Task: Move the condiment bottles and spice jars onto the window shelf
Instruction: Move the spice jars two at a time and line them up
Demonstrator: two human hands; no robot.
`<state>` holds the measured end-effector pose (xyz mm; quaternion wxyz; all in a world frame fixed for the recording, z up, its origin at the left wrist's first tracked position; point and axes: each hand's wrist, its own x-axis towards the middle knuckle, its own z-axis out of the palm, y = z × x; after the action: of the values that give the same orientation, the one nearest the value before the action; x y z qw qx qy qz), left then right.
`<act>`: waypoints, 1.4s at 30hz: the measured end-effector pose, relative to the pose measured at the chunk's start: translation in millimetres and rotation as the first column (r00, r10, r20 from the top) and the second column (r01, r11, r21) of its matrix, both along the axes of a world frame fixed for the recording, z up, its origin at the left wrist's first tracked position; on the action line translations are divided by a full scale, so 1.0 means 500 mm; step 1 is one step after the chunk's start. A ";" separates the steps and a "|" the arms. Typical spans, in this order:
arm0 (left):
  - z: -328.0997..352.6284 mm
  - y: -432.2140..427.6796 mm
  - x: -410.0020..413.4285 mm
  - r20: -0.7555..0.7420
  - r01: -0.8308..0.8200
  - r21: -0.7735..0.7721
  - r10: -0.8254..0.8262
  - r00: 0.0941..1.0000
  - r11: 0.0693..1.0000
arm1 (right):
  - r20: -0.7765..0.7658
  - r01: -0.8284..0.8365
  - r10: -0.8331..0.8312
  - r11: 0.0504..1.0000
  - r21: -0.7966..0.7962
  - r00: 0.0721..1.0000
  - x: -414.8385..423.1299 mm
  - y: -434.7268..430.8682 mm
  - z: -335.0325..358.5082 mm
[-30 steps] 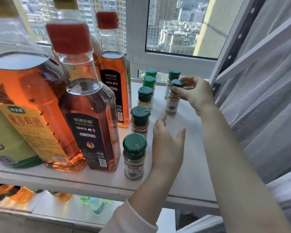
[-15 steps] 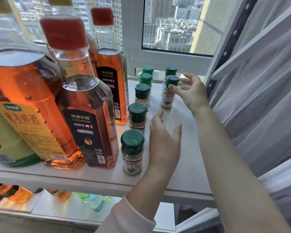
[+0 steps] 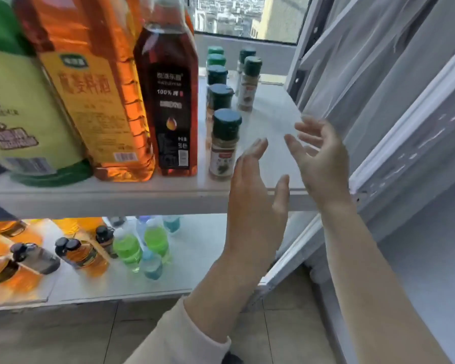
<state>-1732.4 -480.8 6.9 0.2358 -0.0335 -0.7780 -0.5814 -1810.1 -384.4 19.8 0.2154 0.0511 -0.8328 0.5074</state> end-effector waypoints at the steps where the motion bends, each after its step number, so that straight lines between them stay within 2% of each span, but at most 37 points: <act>1: -0.019 -0.012 0.027 0.000 0.020 0.006 -0.020 1.000 1.000 | -0.020 0.010 -0.010 1.000 0.003 1.000 0.032 -0.004 -0.015; 4: -0.074 -0.045 0.096 0.033 0.028 0.017 -0.029 0.999 0.999 | -0.043 0.039 -0.038 0.999 0.018 0.998 0.121 -0.015 -0.065; 9: -0.146 -0.088 0.187 0.106 -0.044 -0.050 0.049 0.993 0.998 | 0.008 0.034 -0.035 0.995 0.093 0.999 0.247 -0.027 -0.169; 12: -0.216 -0.114 0.239 0.162 -0.090 -0.205 0.125 0.979 0.975 | 0.133 -0.027 0.009 0.990 0.140 0.991 0.308 -0.040 -0.248; 15: -0.324 -0.137 0.296 0.238 -0.100 -0.410 0.212 0.948 0.907 | 0.283 -0.137 0.077 0.971 0.197 0.956 0.371 -0.051 -0.359; 18: -0.443 -0.159 0.368 0.339 -0.016 -0.555 0.244 0.908 0.832 | 0.421 -0.252 0.132 0.936 0.244 0.897 0.457 -0.055 -0.478; 21: -0.536 -0.178 0.448 0.428 0.076 -0.619 0.254 0.867 0.781 | 0.511 -0.322 0.142 0.903 0.284 0.848 0.548 -0.054 -0.560; 25: -0.593 -0.201 0.533 0.480 0.114 -0.631 0.271 0.834 0.767 | 0.616 -0.411 0.144 0.855 0.317 0.775 0.633 -0.066 -0.609; 30: -0.681 -0.241 0.597 0.525 0.136 -0.620 0.279 0.804 0.773 | 0.656 -0.421 0.112 0.843 0.335 0.746 0.676 -0.101 -0.688; 37: -0.887 -0.313 0.664 0.703 0.170 -0.519 0.305 0.643 0.838 | 0.764 -0.464 0.083 0.835 0.297 0.640 0.697 -0.159 -0.881; 42: -1.096 -0.342 0.667 0.778 0.155 -0.471 0.325 0.537 0.869 | 0.816 -0.622 0.140 0.721 0.304 0.561 0.675 -0.169 -1.099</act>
<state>-1398.9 -651.6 -540.9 -0.1530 0.2302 -0.9140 -0.2969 -1472.8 -468.9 -529.5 -0.2922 0.0893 -0.9196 0.2471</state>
